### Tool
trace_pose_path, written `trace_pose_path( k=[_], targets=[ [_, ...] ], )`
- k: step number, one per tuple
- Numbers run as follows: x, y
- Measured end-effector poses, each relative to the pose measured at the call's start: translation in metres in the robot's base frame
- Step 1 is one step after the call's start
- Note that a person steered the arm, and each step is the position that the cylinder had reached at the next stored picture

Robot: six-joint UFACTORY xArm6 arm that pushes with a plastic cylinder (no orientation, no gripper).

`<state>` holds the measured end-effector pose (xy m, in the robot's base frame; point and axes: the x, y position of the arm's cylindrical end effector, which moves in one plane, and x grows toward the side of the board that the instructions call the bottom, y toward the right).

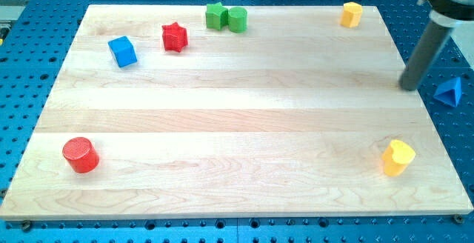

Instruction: Push the yellow heart into the yellow hexagon

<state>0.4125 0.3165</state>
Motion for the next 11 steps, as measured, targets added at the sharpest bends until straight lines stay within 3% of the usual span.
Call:
trace_pose_path(
  k=[1, 3, 4, 5, 6, 7, 8, 9, 10, 11],
  targets=[
    [0.04, 0.028],
    [0.183, -0.048],
    [0.162, -0.151],
    [0.109, -0.158],
    [0.174, -0.151],
    [0.186, -0.124],
    [0.1, -0.126],
    [0.068, -0.136],
    [0.109, -0.119],
    [0.114, -0.107]
  ],
)
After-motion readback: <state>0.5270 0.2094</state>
